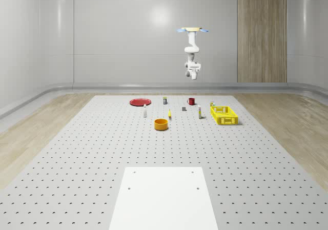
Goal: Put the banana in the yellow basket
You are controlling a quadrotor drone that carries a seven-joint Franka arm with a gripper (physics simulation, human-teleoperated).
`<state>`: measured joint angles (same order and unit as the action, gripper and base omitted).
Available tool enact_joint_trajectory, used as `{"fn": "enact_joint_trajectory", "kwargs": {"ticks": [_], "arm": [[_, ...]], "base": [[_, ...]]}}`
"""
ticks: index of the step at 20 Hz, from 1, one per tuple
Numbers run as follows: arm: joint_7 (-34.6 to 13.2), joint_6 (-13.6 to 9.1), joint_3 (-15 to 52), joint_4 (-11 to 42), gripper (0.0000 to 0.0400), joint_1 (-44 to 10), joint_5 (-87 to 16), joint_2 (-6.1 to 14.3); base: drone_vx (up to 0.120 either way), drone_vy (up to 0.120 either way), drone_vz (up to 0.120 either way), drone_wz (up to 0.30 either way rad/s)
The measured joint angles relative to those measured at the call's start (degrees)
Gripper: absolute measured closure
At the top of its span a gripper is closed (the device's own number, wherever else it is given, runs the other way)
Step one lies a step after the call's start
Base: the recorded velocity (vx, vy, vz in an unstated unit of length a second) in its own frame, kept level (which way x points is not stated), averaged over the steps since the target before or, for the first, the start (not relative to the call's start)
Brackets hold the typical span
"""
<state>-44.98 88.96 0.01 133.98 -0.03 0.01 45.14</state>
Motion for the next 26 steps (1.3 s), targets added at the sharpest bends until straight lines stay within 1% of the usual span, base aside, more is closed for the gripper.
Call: {"fn": "enact_joint_trajectory", "kwargs": {"ticks": [3,6,9,12,18,26], "arm": [[0.1,-3.1,0.0,-3.6,0.0000,-0.1,0.0,-0.4],[0.1,-5.6,0.1,-7.3,0.0000,-0.2,0.1,-1.4],[0.1,-7.7,0.1,-10.8,0.0000,-0.2,0.1,-2.7],[0.1,-9.3,0.1,-13.5,0.0000,-0.3,0.1,-3.7],[0.2,-10.7,0.2,-16.2,0.0000,-0.3,0.1,-4.7],[0.2,-10.9,0.2,-16.9,0.0000,-0.4,0.1,-4.9]], "base": [[0.000,0.000,0.000,0.000],[0.000,0.000,0.000,0.000],[0.000,0.000,0.000,0.000],[0.000,-0.013,0.000,0.000],[0.113,-0.120,0.000,0.000],[0.120,-0.120,0.000,0.000]]}}
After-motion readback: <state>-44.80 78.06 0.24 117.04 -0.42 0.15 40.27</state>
